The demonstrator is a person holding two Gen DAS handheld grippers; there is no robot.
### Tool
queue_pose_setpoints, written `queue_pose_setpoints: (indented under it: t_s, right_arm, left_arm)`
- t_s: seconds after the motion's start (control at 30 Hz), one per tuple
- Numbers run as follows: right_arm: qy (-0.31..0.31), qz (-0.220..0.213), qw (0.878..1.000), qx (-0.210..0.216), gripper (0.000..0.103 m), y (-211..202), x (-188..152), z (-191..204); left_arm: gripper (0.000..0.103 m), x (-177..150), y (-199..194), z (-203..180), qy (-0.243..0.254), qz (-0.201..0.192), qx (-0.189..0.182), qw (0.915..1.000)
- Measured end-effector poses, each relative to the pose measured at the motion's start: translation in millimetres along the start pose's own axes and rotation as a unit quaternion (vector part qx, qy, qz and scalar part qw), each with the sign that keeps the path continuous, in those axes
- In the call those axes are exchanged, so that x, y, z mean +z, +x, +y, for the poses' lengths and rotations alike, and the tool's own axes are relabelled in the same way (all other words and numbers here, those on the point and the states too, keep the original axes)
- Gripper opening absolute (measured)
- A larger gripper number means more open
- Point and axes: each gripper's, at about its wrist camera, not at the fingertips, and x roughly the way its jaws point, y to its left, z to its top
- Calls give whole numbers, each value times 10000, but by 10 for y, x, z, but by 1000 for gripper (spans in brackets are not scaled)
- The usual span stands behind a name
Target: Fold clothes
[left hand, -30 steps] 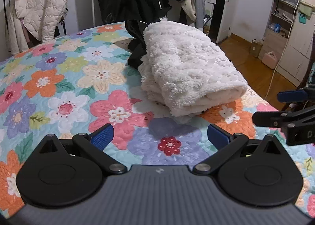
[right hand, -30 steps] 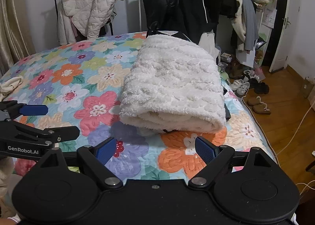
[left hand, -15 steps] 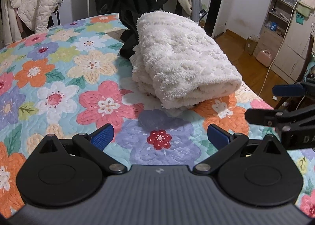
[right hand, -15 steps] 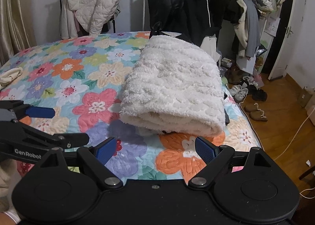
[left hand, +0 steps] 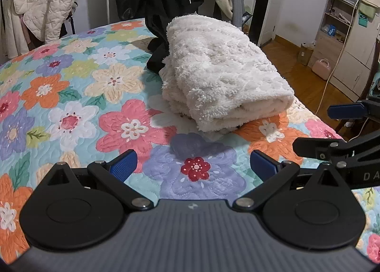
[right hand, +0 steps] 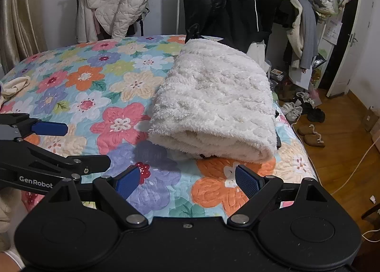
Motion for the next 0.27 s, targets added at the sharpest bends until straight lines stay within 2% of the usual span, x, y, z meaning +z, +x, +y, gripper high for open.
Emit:
queue_pose_setpoints:
  t_s: [0.27]
  right_arm:
    - [10, 8, 10000, 13, 90, -2, -20, -14]
  left_arm:
    - [103, 10, 22, 12, 6, 46, 11, 10000]
